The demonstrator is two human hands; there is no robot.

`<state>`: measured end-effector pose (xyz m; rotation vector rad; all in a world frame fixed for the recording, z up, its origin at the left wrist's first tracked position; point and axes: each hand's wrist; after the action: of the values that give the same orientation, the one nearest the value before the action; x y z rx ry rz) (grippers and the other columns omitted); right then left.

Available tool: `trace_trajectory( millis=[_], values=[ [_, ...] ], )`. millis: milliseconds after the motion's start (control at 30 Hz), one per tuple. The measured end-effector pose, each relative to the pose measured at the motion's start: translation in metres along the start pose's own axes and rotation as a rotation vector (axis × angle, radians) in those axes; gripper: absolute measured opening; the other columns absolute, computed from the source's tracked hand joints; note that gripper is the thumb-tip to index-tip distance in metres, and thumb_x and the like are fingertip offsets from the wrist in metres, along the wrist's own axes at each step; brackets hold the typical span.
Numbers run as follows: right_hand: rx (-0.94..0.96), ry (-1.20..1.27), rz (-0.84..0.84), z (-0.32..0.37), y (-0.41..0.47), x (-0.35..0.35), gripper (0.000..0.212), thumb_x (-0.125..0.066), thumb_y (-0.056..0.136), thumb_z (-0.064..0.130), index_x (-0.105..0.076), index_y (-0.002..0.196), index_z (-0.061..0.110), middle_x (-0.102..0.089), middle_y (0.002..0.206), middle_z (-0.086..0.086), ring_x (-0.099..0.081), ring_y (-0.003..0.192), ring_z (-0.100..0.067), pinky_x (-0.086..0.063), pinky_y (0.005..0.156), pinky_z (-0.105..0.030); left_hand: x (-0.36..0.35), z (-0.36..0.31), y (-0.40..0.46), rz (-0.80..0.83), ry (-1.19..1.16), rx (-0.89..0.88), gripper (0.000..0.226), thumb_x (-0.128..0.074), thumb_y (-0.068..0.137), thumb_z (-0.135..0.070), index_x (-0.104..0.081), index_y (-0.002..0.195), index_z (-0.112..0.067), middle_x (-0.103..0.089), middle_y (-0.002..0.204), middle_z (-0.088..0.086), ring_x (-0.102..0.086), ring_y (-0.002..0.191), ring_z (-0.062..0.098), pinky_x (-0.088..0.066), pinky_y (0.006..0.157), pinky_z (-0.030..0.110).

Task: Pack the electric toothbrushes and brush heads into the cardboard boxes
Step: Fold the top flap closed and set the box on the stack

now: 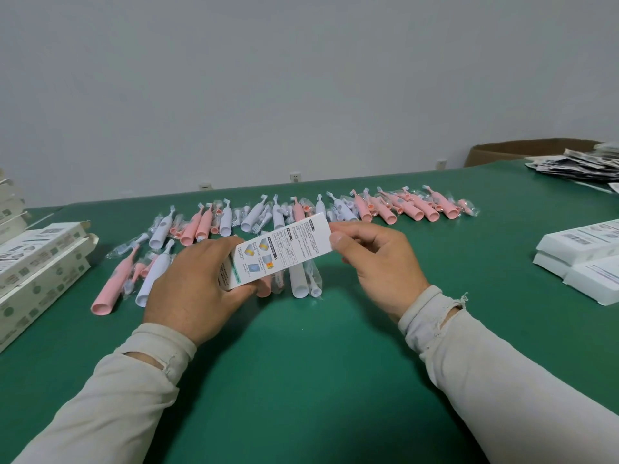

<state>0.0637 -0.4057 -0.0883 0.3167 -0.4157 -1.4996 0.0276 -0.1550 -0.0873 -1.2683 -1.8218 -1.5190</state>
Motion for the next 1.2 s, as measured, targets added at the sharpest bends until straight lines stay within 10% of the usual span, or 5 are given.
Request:
trace_trajectory(
  millis=[300,500,833,1000,1200],
  values=[
    [-0.343,0.382,-0.267,0.004,-0.005,-0.011,0.040,-0.067,0.094,0.017,-0.051,0.131,0.017,-0.077,0.103,-0.002,-0.075,0.086,-0.012,-0.060,0.087,-0.037,-0.022,-0.028,-0.006,0.043,-0.153,-0.143,0.069,-0.075,0.083,-0.038,-0.040,0.142,-0.030,-0.053,0.128,-0.007,-0.047,0.104,0.008,-0.043,0.081,0.029],
    [-0.430,0.193,-0.181,0.015,-0.041,-0.047,0.015,-0.071,0.086,0.022,-0.072,0.098,0.013,-0.078,0.097,-0.002,-0.075,0.089,-0.021,-0.059,0.085,-0.043,-0.031,-0.071,-0.015,-0.030,-0.373,-0.217,0.074,-0.078,0.077,-0.033,-0.046,0.141,-0.018,-0.057,0.128,0.005,-0.052,0.104,0.014,-0.052,0.086,0.042],
    [-0.620,-0.145,-0.908,0.044,-0.022,0.209,0.050,-0.070,0.079,0.029,-0.062,0.121,0.003,-0.072,0.094,-0.011,-0.067,0.058,-0.019,-0.058,0.057,-0.031,-0.033,-0.060,-0.022,0.083,-0.309,-0.304,0.054,-0.059,0.082,-0.060,-0.054,0.131,-0.036,-0.050,0.114,-0.021,-0.059,0.086,0.012,-0.055,0.074,0.039],
    [-0.770,-0.187,-0.987,0.030,-0.031,0.270,0.017,-0.062,0.092,0.016,-0.059,0.101,0.002,-0.056,0.042,-0.011,-0.048,0.024,-0.016,-0.046,0.030,-0.025,-0.037,-0.060,-0.023,0.086,-0.328,-0.352,0.040,-0.062,0.081,-0.055,-0.057,0.118,-0.041,-0.058,0.107,-0.022,-0.059,0.083,-0.001,-0.056,0.067,0.039],
    [-0.807,-0.259,-0.943,0.018,-0.033,0.283,0.014,-0.065,0.092,0.018,-0.059,0.089,0.006,-0.063,0.051,-0.009,-0.055,0.032,-0.016,-0.054,0.039,-0.027,-0.038,-0.059,-0.022,0.099,-0.352,-0.340,0.036,-0.062,0.081,-0.054,-0.062,0.114,-0.038,-0.059,0.107,-0.024,-0.060,0.085,-0.002,-0.058,0.068,0.039]
  ],
)
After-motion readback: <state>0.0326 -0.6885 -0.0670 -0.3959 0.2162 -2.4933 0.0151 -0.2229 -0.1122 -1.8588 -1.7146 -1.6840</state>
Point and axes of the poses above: each hand's wrist, its own y-axis towards the middle knuckle, its own x-axis out of the back of the hand, z = x × y
